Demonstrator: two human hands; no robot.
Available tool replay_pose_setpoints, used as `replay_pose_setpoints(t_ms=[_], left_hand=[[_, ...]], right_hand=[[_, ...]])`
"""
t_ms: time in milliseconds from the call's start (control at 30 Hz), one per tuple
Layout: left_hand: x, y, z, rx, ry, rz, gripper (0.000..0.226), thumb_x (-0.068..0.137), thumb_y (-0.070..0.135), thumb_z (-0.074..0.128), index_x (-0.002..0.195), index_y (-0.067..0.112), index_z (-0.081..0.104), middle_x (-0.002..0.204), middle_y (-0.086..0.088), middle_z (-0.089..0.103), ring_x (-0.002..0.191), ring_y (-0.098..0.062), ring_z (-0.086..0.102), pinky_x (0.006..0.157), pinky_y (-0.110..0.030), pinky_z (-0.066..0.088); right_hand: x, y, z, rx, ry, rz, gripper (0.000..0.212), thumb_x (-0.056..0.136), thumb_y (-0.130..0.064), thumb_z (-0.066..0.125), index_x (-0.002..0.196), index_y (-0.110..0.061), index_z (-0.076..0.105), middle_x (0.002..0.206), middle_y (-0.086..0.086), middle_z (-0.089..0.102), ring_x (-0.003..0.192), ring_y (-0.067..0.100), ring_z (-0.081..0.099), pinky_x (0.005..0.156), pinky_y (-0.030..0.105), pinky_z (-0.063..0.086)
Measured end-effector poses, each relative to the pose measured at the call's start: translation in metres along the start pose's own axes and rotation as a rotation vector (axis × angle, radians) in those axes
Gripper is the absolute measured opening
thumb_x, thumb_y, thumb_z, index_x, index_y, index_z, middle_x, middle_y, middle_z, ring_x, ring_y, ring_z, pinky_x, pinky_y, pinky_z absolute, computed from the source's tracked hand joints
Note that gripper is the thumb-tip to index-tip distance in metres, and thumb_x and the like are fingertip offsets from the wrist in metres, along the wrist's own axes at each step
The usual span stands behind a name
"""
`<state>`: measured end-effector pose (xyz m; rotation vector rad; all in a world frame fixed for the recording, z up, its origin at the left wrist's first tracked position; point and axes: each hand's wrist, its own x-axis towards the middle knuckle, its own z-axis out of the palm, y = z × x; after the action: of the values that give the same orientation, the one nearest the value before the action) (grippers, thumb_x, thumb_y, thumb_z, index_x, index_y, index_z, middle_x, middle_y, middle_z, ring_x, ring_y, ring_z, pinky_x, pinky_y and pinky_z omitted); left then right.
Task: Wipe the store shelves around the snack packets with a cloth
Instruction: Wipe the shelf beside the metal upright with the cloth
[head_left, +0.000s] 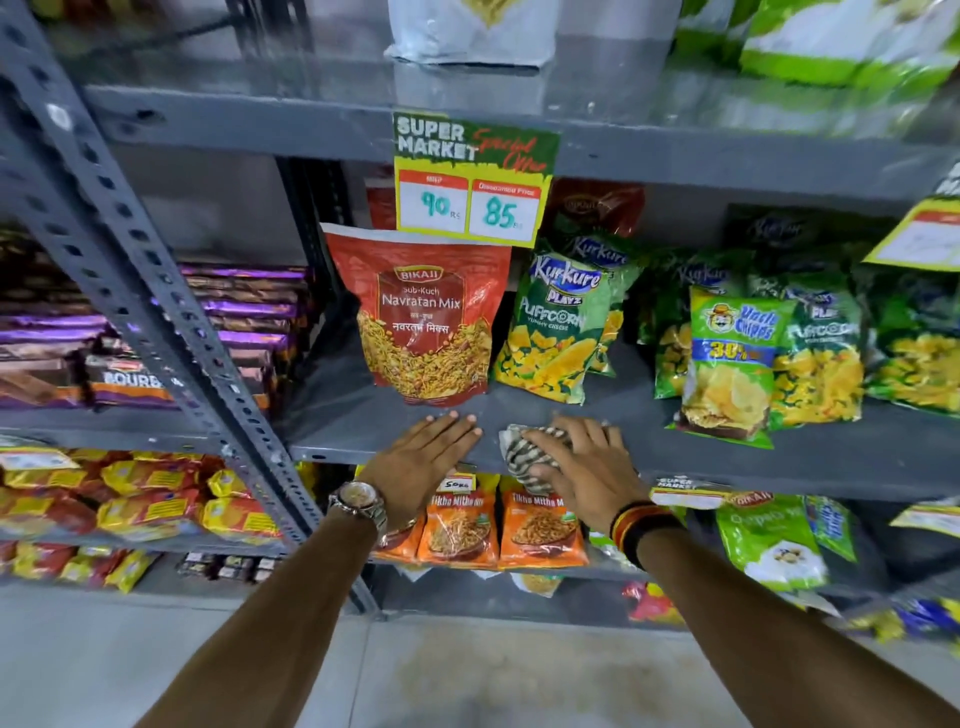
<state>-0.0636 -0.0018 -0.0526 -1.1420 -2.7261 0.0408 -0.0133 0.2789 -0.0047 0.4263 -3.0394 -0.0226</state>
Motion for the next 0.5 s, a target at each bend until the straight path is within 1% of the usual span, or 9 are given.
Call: replay_pose_setpoints(t_ms=[33, 100, 167, 200, 233, 267, 333, 400, 500], left_hand=[[0.000, 0.002, -0.005, 0.000, -0.010, -0.007, 0.091, 0.090, 0.008, 0.061, 0.161, 0.019, 0.005, 0.168, -0.001, 0.008, 0.154, -0.020, 0.007, 0.125, -0.034, -0.003], [-0.002, 0.008, -0.017, -0.029, -0.065, -0.027, 0.075, 0.101, 0.018, 0.048, 0.160, 0.020, 0.002, 0.168, -0.002, 0.006, 0.154, -0.019, 0.004, 0.123, -0.036, -0.001], [-0.008, 0.015, -0.033, -0.024, -0.049, -0.018, 0.061, 0.103, 0.027, 0.037, 0.159, 0.018, 0.015, 0.166, -0.006, 0.020, 0.152, -0.025, 0.020, 0.121, -0.043, 0.009], [-0.012, 0.019, -0.042, -0.007, -0.034, -0.015, 0.059, 0.102, 0.031, 0.034, 0.158, 0.018, 0.023, 0.164, -0.007, 0.028, 0.149, -0.027, 0.029, 0.120, -0.046, 0.017], [-0.018, 0.022, -0.051, -0.007, -0.028, -0.019, 0.057, 0.102, 0.033, 0.031, 0.157, 0.018, 0.028, 0.162, -0.007, 0.032, 0.148, -0.027, 0.033, 0.120, -0.048, 0.023], [-0.024, 0.025, -0.060, -0.015, -0.021, -0.029, 0.056, 0.103, 0.035, 0.026, 0.156, 0.018, 0.030, 0.162, -0.007, 0.033, 0.147, -0.027, 0.034, 0.120, -0.048, 0.027], [-0.037, 0.034, -0.084, -0.019, 0.003, -0.061, 0.060, 0.104, 0.041, 0.013, 0.157, 0.017, 0.028, 0.162, -0.008, 0.033, 0.147, -0.027, 0.033, 0.120, -0.048, 0.028], [-0.049, 0.038, -0.112, -0.025, 0.028, -0.121, 0.060, 0.105, 0.043, 0.016, 0.157, 0.016, 0.024, 0.162, -0.008, 0.031, 0.147, -0.029, 0.033, 0.120, -0.048, 0.028], [-0.066, 0.038, -0.159, -0.004, 0.101, -0.199, 0.057, 0.105, 0.039, 0.029, 0.156, 0.015, 0.030, 0.161, -0.009, 0.034, 0.147, -0.029, 0.032, 0.120, -0.046, 0.025]], right_hand=[[-0.001, -0.001, -0.004, 0.002, -0.004, -0.001, 0.043, 0.097, -0.050, 0.036, 0.139, -0.040, 0.036, 0.133, 0.006, 0.051, 0.117, 0.029, 0.047, 0.093, 0.046, 0.038], [-0.004, -0.003, -0.013, 0.043, -0.021, -0.006, 0.043, 0.098, -0.044, 0.039, 0.140, -0.040, 0.035, 0.131, 0.006, 0.050, 0.116, 0.029, 0.047, 0.092, 0.045, 0.039], [-0.014, -0.003, -0.025, 0.124, -0.022, -0.003, 0.042, 0.099, -0.043, 0.037, 0.141, -0.042, 0.031, 0.132, 0.005, 0.048, 0.117, 0.027, 0.045, 0.091, 0.044, 0.041], [-0.021, -0.003, -0.033, 0.161, -0.007, -0.006, 0.042, 0.100, -0.044, 0.035, 0.142, -0.044, 0.030, 0.131, 0.004, 0.046, 0.117, 0.026, 0.045, 0.092, 0.043, 0.041], [-0.028, -0.003, -0.041, 0.194, 0.017, -0.015, 0.041, 0.100, -0.045, 0.034, 0.141, -0.045, 0.029, 0.130, 0.002, 0.046, 0.117, 0.024, 0.045, 0.092, 0.042, 0.041], [-0.035, -0.003, -0.052, 0.228, 0.049, -0.027, 0.040, 0.101, -0.047, 0.033, 0.141, -0.046, 0.030, 0.128, 0.000, 0.045, 0.116, 0.022, 0.045, 0.092, 0.041, 0.041], [-0.048, -0.004, -0.080, 0.293, 0.109, -0.056, 0.040, 0.101, -0.049, 0.033, 0.140, -0.046, 0.033, 0.125, -0.003, 0.045, 0.112, 0.019, 0.044, 0.093, 0.040, 0.041], [-0.054, -0.004, -0.111, 0.308, 0.159, -0.110, 0.041, 0.101, -0.050, 0.033, 0.141, -0.046, 0.032, 0.122, -0.005, 0.044, 0.111, 0.018, 0.042, 0.094, 0.038, 0.038], [-0.058, -0.002, -0.166, 0.328, 0.250, -0.195, 0.043, 0.099, -0.053, 0.032, 0.141, -0.046, 0.033, 0.120, -0.006, 0.044, 0.112, 0.016, 0.041, 0.091, 0.034, 0.034]])
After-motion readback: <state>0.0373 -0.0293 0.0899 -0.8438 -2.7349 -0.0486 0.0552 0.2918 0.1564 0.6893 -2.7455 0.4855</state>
